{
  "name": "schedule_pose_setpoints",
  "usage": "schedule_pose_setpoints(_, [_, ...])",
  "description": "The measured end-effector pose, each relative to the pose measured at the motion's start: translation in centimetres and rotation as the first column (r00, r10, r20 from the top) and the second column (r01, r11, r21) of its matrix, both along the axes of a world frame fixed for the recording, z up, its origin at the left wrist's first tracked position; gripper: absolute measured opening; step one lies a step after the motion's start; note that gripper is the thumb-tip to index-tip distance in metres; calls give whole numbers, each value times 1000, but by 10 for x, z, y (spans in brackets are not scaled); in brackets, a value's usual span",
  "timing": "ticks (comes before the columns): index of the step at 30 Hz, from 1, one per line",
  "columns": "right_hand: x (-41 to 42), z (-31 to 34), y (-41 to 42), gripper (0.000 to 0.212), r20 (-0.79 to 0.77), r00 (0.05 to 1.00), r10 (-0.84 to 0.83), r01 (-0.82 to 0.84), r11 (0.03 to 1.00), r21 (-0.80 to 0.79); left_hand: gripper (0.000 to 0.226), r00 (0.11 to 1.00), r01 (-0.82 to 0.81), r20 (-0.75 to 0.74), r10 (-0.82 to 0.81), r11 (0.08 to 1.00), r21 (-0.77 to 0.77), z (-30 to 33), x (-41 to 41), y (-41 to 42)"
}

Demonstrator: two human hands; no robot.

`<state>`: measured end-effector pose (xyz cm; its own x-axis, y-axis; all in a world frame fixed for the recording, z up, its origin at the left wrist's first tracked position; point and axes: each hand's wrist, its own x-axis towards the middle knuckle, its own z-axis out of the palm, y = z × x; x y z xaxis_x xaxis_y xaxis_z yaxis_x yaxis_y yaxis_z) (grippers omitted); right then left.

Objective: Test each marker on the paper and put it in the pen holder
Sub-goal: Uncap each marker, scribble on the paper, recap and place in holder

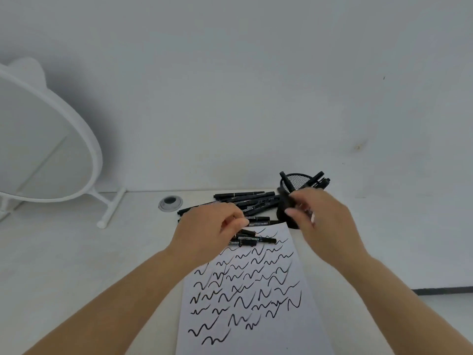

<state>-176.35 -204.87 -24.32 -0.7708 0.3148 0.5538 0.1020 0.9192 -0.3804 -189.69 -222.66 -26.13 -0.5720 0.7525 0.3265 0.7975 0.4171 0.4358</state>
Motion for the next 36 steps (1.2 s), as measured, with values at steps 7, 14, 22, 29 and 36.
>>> schedule_pose_setpoints(7, [-24,26,42,19,-253,952,-171,66,924,-376,17,988,-152,-46,145,941,-302,-11,-81,37])
schedule_pose_setpoints(14, [-40,13,60,37,-200,952,-231,121,886,-448,19,980,-197,-35,197,921,-337,-23,-118,68])
schedule_pose_setpoints(22, [-47,-5,62,39,-80,978,-194,157,929,-336,20,990,-127,-114,85,883,-451,-39,-115,98])
schedule_pose_setpoints(29, [-47,-21,66,15,11,983,-184,182,957,-228,27,968,-174,-240,70,877,-448,-49,-115,112])
schedule_pose_setpoints(36, [-43,-27,66,11,14,975,-223,224,972,-73,25,960,-199,-270,72,856,-477,-54,-118,120])
